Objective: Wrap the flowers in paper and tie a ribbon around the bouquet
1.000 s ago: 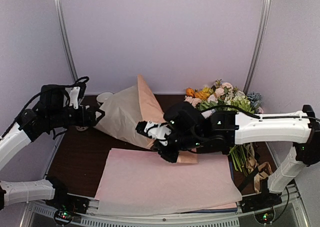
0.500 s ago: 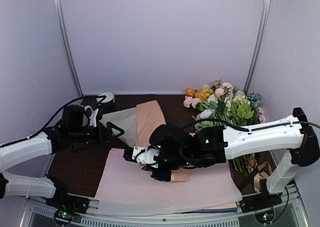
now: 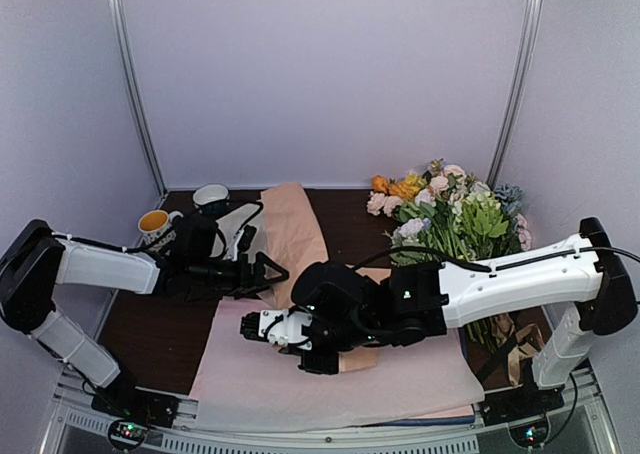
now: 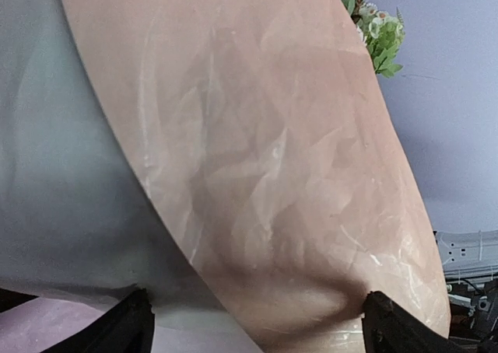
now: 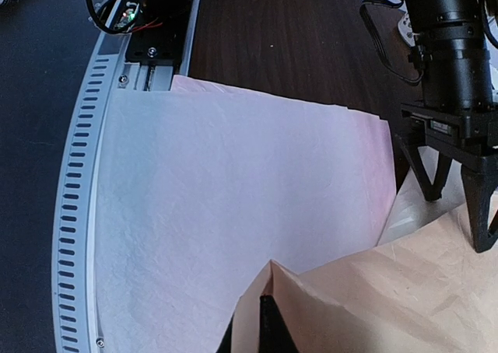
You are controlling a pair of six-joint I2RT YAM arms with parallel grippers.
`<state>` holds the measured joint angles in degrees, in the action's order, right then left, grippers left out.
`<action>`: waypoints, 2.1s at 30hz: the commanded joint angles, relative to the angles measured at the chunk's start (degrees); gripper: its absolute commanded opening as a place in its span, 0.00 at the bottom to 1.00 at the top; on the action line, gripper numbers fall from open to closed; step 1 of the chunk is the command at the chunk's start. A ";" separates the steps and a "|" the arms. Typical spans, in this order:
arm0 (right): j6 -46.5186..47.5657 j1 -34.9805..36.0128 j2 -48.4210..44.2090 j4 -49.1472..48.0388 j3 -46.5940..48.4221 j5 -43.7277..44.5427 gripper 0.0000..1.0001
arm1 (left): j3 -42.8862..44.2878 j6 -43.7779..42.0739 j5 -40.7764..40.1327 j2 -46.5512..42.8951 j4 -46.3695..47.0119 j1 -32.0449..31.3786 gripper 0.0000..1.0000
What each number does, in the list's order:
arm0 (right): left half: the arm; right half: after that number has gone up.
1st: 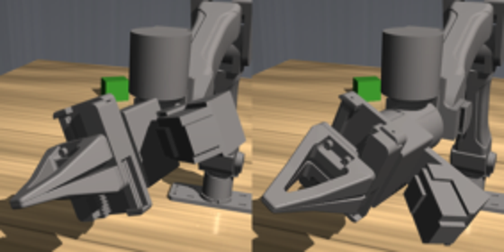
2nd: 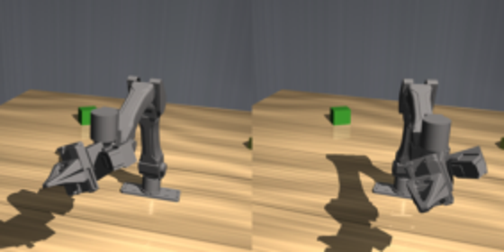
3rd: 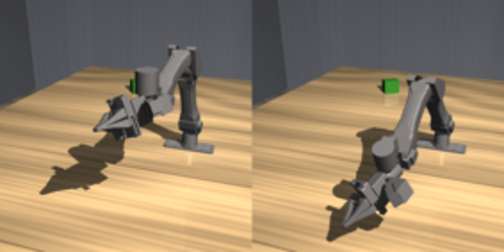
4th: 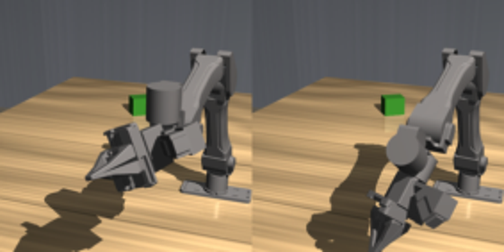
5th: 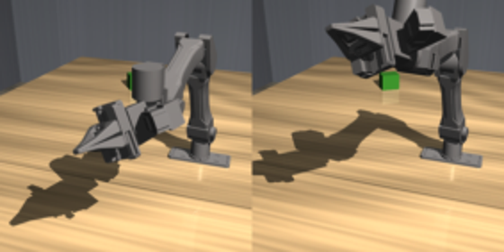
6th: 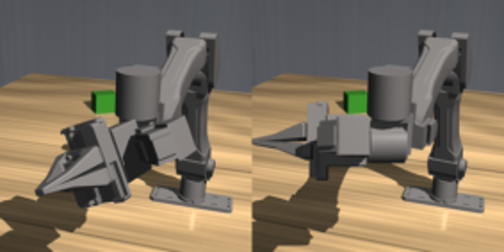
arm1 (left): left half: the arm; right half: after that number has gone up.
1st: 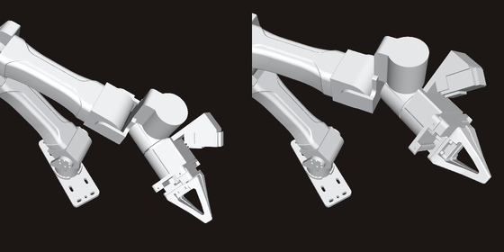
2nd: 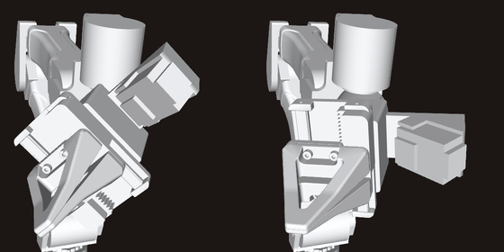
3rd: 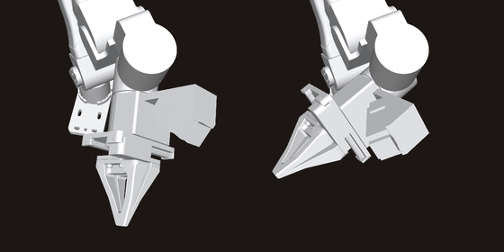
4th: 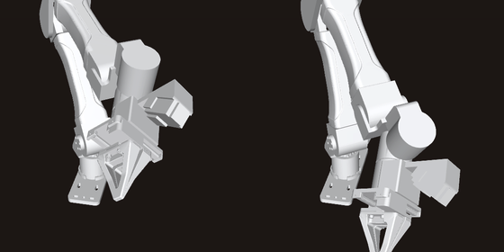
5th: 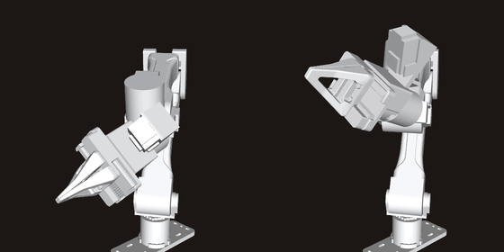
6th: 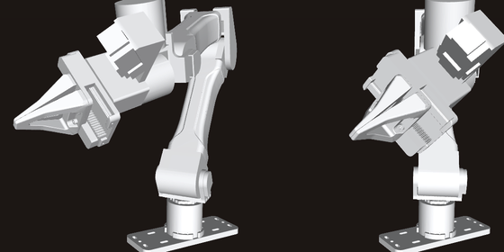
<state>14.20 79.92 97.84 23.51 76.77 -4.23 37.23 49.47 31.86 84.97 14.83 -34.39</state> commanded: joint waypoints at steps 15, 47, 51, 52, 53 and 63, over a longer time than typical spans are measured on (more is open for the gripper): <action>-1.82 0.25 -3.66 -4.51 -3.02 2.98 0.00 | -0.49 4.99 4.42 -2.06 21.52 -3.00 0.00; -54.69 -47.55 3.41 -9.34 -20.89 -17.08 0.66 | -7.62 -8.52 -5.99 -18.97 -2.79 -3.01 0.00; -57.63 -47.41 4.64 -17.52 -21.91 -22.42 0.60 | -7.50 -9.36 -5.92 -19.16 -3.60 -2.97 0.00; -58.25 -47.36 4.90 -19.34 -21.88 -23.65 0.58 | -7.32 -9.58 -5.81 -19.12 -3.77 -2.96 0.00; -58.87 -47.27 5.14 -20.64 -21.75 -24.62 0.56 | -7.14 -9.89 -5.82 -19.00 -4.11 -3.01 0.00; -55.86 -46.92 0.83 -18.87 -15.91 -26.03 0.00 | -0.37 -16.92 -11.40 -23.81 -19.04 -2.96 0.00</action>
<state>-45.15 32.75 102.85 2.42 56.16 -29.89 31.31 38.00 24.47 65.39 3.62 -37.15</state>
